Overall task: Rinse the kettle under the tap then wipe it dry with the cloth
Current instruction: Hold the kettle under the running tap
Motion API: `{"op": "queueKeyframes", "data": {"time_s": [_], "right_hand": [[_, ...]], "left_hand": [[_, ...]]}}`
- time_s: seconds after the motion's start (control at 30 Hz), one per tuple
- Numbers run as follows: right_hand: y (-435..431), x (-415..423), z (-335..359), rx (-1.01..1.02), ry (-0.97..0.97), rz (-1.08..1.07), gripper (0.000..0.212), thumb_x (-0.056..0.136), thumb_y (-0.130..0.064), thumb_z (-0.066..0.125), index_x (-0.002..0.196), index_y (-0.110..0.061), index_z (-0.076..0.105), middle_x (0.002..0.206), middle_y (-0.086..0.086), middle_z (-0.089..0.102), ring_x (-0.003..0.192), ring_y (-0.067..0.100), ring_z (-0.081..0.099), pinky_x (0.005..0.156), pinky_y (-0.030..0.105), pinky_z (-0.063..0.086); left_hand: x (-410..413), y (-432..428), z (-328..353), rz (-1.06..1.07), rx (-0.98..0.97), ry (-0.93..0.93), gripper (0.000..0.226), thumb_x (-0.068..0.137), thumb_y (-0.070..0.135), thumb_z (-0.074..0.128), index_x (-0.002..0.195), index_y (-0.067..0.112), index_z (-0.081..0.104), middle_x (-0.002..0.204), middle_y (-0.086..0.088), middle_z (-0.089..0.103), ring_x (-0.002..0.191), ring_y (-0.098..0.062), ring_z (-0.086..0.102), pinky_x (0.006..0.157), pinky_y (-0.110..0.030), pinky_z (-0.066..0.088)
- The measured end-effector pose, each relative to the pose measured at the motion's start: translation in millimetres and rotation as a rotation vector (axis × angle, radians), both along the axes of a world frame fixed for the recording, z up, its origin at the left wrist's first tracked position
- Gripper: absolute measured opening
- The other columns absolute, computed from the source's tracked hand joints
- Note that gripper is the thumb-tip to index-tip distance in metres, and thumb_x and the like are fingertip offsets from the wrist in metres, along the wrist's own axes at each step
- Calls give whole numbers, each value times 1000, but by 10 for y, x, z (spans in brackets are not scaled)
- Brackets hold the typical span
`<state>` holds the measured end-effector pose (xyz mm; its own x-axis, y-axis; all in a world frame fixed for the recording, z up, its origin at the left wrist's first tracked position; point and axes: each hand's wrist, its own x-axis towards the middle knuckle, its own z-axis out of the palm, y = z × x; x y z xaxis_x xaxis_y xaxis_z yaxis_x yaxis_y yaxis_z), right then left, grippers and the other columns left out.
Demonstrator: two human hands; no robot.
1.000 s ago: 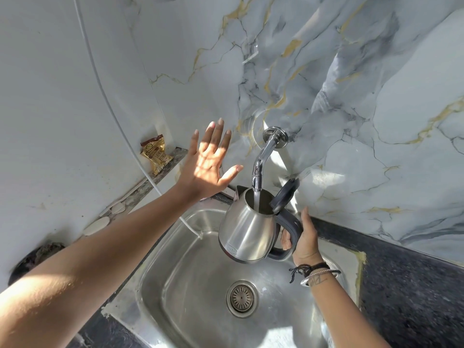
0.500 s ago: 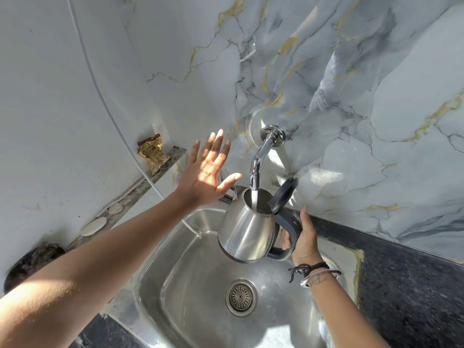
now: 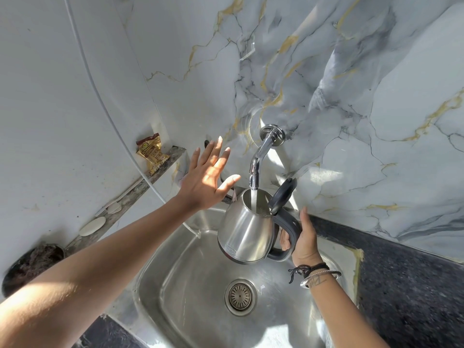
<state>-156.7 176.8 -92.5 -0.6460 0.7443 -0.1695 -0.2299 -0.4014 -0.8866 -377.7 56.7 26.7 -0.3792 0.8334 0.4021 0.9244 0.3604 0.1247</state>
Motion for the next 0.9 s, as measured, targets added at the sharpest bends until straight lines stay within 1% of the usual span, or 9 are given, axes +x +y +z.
{"op": "queueKeyframes", "data": {"time_s": [0.1, 0.2, 0.3, 0.4, 0.47, 0.57, 0.63, 0.73, 0.9], "right_hand": [[11, 2, -37, -18, 3, -8, 75, 93, -65, 37, 48, -7, 53, 35, 4, 48, 29, 16, 43, 35, 21, 33], [16, 3, -59, -10, -17, 16, 81, 86, -73, 41, 47, -3, 52, 32, 6, 43, 26, 18, 38, 34, 21, 29], [37, 9, -100, -19, 3, 29, 81, 86, -71, 44, 68, 5, 64, 42, 8, 55, 35, 20, 51, 39, 23, 40], [51, 17, -133, -13, 38, 39, 89, 87, -70, 46, 94, 18, 64, 62, 18, 66, 54, 27, 62, 52, 26, 49], [61, 22, -141, -20, 44, 36, 82, 92, -65, 42, 97, 12, 69, 75, 20, 70, 66, 30, 67, 61, 30, 53], [86, 33, -134, -24, 9, 14, 74, 95, -63, 39, 85, 5, 67, 55, 6, 67, 48, 17, 63, 52, 29, 51], [72, 32, -106, -30, -21, 4, 72, 89, -69, 43, 73, -1, 59, 42, 0, 57, 36, 11, 52, 43, 22, 42], [70, 23, -65, -36, -23, 4, 71, 90, -68, 40, 63, -4, 57, 40, -1, 56, 34, 10, 52, 40, 19, 42], [76, -1, -71, 1, -18, -6, 63, 89, -62, 38, 67, -5, 53, 40, -4, 56, 35, 7, 53, 42, 17, 43]], "left_hand": [[-9, 109, -20, -1, -33, -275, 55, 97, 53, 44, 148, 36, 36, 166, 3, 1, 152, -11, -9, 117, -31, -19], [-24, 194, 48, -14, -70, -766, 49, 92, 44, 59, 140, 42, 48, 165, 2, 11, 152, -14, -1, 122, -47, -4], [-41, 202, 76, -110, -149, -1047, 64, 88, 39, 69, 146, 34, 43, 162, 1, 23, 150, -19, 18, 117, -29, 17], [-38, 321, 57, -54, -281, -1081, 65, 71, 60, 74, 131, 48, 53, 156, 9, 29, 144, -18, 30, 119, -38, 23], [-52, 426, 32, -52, -315, -1122, 76, 59, 67, 76, 129, 49, 55, 154, 9, 34, 143, -18, 32, 120, -45, 21], [-147, 523, -59, -126, -335, -1298, 68, 64, 55, 82, 128, 44, 60, 140, 19, 53, 140, -15, 35, 121, -46, 13], [-185, 534, -69, -172, -399, -1299, 64, 68, 57, 80, 128, 45, 60, 133, 28, 57, 138, -10, 35, 119, -43, 13], [-243, 557, -77, -151, -455, -1233, 66, 72, 61, 76, 133, 44, 56, 144, 20, 52, 140, -11, 37, 120, -47, 17], [-279, 600, -60, -148, -482, -1304, 63, 74, 57, 78, 132, 44, 57, 146, 15, 50, 143, -17, 34, 120, -53, 17]]}}
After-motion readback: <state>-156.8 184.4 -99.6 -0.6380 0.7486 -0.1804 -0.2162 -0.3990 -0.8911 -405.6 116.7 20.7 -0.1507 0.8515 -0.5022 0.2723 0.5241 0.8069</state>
